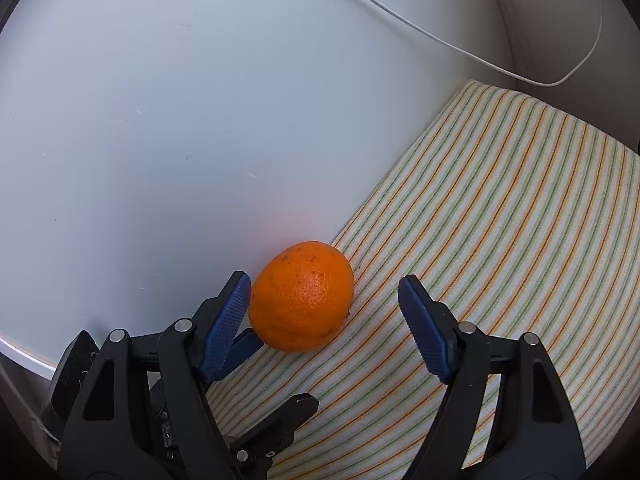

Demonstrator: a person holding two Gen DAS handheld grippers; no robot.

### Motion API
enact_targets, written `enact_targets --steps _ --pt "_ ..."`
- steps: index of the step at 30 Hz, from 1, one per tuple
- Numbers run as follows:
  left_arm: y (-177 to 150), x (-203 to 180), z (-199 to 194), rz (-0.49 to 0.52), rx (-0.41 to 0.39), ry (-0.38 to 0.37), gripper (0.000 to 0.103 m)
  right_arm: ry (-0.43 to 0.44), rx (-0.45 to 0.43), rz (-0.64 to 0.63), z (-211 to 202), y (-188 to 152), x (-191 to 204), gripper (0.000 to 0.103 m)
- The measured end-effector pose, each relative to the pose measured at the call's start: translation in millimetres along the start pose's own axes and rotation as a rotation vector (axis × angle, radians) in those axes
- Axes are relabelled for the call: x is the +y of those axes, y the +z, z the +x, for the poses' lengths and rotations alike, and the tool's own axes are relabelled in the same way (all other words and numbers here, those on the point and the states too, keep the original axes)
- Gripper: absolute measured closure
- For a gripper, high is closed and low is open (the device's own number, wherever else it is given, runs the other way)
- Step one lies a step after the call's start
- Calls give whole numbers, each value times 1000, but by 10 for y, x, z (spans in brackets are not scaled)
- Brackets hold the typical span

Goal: Organize fruits
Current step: 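Close the right gripper around the large orange against the wall, then lift the large orange with the right gripper and carry it over the plate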

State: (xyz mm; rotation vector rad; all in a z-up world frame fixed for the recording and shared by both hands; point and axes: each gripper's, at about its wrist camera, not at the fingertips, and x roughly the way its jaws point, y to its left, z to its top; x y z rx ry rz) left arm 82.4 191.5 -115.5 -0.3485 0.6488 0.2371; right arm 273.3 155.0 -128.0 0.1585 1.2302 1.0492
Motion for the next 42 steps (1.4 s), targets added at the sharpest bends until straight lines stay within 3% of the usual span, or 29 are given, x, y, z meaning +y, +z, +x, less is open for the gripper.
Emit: enact_targets --steps 13,24,30,42 --pt "-35 46 -15 0 13 21 38 104 22 100 358 144 -219 39" --pt "-39 81 3 -3 23 46 38 101 41 72 603 110 -86 40" --pt "34 39 52 -10 20 42 41 98 40 69 596 72 30 41" --pt "-35 -119 -104 45 -4 21 49 83 8 51 185 -80 47 42"
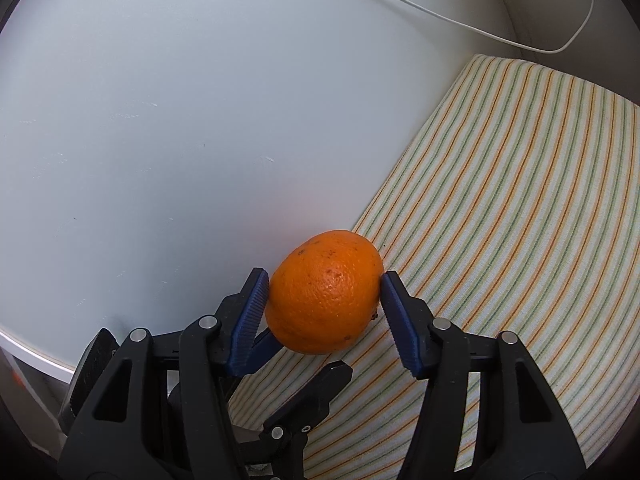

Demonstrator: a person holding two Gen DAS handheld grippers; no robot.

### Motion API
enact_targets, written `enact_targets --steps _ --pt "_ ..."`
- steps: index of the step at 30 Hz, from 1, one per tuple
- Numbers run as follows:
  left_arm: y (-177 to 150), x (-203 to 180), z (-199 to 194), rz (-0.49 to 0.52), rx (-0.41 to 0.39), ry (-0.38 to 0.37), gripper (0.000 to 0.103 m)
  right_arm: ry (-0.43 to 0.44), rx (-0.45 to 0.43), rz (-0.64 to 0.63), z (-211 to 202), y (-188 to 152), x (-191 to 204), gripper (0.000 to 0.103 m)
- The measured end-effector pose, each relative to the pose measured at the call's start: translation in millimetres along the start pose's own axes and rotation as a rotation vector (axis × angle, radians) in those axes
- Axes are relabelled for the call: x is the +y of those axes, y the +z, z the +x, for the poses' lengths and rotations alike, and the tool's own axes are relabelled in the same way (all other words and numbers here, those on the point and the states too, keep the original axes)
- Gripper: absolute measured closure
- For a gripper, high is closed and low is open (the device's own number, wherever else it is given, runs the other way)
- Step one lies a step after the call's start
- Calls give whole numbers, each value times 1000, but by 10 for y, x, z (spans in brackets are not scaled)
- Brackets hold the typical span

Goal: Organize fruits
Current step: 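Lift the large orange with the right gripper and carry it over the plate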

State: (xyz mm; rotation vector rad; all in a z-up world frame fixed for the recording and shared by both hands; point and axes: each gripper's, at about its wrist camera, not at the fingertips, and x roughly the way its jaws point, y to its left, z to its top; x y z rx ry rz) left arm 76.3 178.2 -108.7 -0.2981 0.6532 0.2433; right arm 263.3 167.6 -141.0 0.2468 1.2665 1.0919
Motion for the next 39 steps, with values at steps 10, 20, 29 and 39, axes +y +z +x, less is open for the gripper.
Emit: enact_targets --steps 10,20,29,39 --pt "-117 -117 -344 31 -33 -48 50 -18 -42 -7 -338 -175 110 43" --pt "-234 -496 -672 88 -58 -109 50 -40 -108 3 -863 -408 95 43" --pt "-307 -921 -924 154 -81 -181 50 -66 -190 17 -1409 -756 89 43" --pt "-425 -1416 -1085 232 -71 -285 50 -120 -283 49 -1990 -1249 12 43"
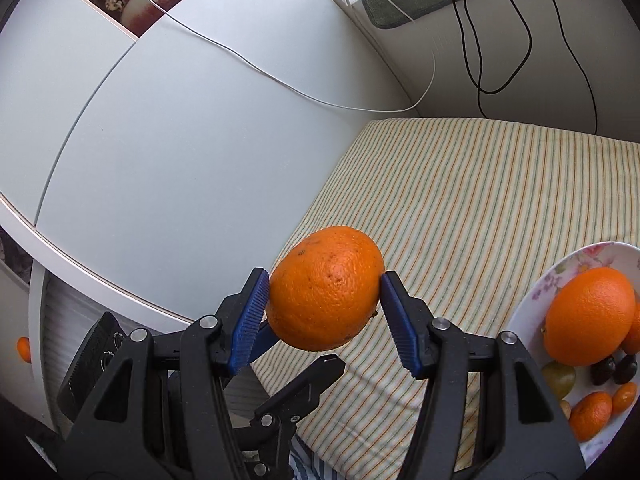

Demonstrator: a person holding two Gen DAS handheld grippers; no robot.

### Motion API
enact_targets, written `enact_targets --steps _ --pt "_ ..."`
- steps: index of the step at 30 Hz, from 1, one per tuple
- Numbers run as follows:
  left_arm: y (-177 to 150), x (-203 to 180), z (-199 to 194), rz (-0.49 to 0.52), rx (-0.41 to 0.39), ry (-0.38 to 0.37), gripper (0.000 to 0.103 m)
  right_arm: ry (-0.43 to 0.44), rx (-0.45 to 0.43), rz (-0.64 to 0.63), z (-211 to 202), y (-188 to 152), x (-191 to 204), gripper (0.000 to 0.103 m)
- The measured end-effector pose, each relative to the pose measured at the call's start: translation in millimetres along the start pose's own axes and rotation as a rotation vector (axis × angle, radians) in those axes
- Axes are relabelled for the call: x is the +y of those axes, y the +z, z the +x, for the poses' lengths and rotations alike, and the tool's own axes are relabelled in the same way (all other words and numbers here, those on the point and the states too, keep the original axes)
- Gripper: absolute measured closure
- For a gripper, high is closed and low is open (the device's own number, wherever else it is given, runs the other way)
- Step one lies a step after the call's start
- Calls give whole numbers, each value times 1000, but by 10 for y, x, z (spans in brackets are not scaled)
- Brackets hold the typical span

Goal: Organize fruits
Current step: 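Lift the large orange with the right gripper and carry it over the plate, then lower the large orange onto the plate and open the right gripper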

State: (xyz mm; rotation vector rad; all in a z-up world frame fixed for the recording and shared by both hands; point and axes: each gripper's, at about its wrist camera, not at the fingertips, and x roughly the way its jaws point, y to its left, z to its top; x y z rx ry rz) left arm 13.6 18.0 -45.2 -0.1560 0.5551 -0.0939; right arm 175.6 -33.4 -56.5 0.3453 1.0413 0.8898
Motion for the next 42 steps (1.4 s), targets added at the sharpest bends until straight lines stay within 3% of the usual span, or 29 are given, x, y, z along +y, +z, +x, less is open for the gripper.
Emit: enact_targets --steps 13,26,42 --pt "-103 -664 254 84 77 -153 50 -73 -74 105 -724 -334 -530 43" --pt "-161 -1091 467 151 153 -241 51 -118 -106 169 -1098 -518 -938 43" --pt "-135 -1200 445 192 161 -252 52 -140 -112 179 -1211 -577 -1087 42"
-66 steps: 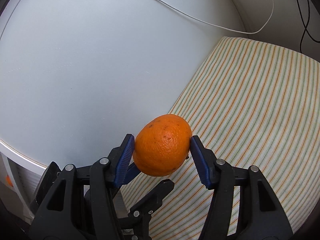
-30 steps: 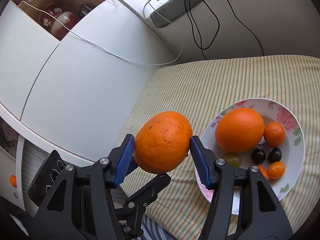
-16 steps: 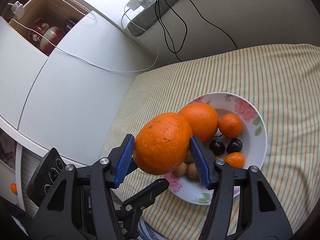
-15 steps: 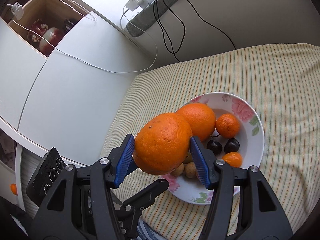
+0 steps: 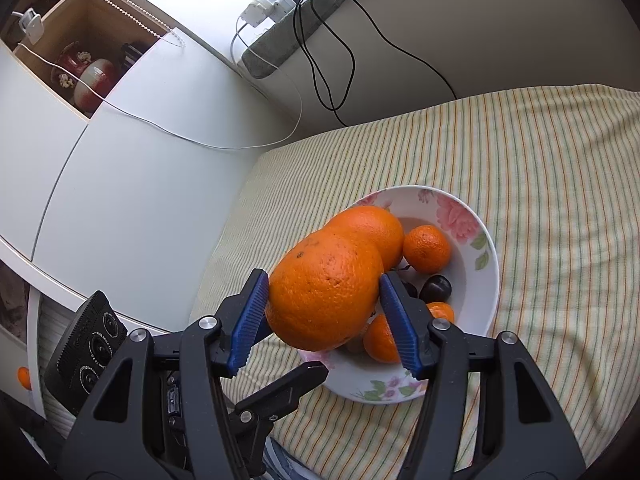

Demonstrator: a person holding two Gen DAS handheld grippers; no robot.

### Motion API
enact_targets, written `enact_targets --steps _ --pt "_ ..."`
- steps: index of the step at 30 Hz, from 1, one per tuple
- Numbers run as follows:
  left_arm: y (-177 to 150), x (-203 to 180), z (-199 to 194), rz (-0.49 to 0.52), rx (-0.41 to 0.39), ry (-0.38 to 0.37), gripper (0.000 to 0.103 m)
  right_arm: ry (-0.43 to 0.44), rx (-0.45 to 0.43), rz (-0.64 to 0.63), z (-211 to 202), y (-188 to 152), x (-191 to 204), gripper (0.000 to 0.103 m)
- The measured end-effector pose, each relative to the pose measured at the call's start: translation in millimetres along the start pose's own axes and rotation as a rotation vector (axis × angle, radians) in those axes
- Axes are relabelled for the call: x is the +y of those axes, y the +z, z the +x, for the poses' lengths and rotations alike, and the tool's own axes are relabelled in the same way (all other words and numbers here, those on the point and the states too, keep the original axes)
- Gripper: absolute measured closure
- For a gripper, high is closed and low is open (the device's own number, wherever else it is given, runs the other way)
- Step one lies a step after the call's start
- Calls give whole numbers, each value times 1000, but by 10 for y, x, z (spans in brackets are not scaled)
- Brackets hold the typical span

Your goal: Organize fruits

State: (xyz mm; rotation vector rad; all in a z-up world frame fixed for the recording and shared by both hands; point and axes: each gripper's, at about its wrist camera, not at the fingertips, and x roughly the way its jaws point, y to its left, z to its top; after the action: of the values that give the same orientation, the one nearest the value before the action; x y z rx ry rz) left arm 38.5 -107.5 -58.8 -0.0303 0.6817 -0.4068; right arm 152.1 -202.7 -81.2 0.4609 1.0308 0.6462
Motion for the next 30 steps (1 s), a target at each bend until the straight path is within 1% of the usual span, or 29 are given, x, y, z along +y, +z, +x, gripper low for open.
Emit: enact_targets --steps 4,6,18,20,22,24,25,26,27,29,30 --pt "-13 -31 -54 17 -8 -1 52 -29 -17 -2 -41 -26 5 42" --pt "-25 -43 -68 24 -7 3 52 -18 -23 1 -84 -31 4 42" --pt "-79 -21 -204 22 -8 4 51 -48 -62 -28 -256 -144 68 42" --pt "-84 1 -238 15 -10 7 46 -52 -74 -27 -286 -178 60 37" --pt "-87 32 -271 7 -11 8 45 -69 -93 -29 -324 -215 56 32" --pt "-88 59 -300 2 -9 12 42 -80 -106 -36 -362 -253 56 32" --pt "-93 68 -319 -2 -12 16 37 -87 -112 -41 -381 -272 60 32" --pt "-95 83 -338 -8 -15 19 35 -98 -121 -49 -405 -292 69 31" --pt "-94 96 -352 -13 -16 22 35 -114 -132 -58 -430 -313 82 30" --pt "-92 119 -381 -22 -14 31 32 -146 -159 -82 -481 -360 124 23" --pt "-95 126 -394 -24 -13 35 31 -159 -174 -92 -514 -383 143 22"
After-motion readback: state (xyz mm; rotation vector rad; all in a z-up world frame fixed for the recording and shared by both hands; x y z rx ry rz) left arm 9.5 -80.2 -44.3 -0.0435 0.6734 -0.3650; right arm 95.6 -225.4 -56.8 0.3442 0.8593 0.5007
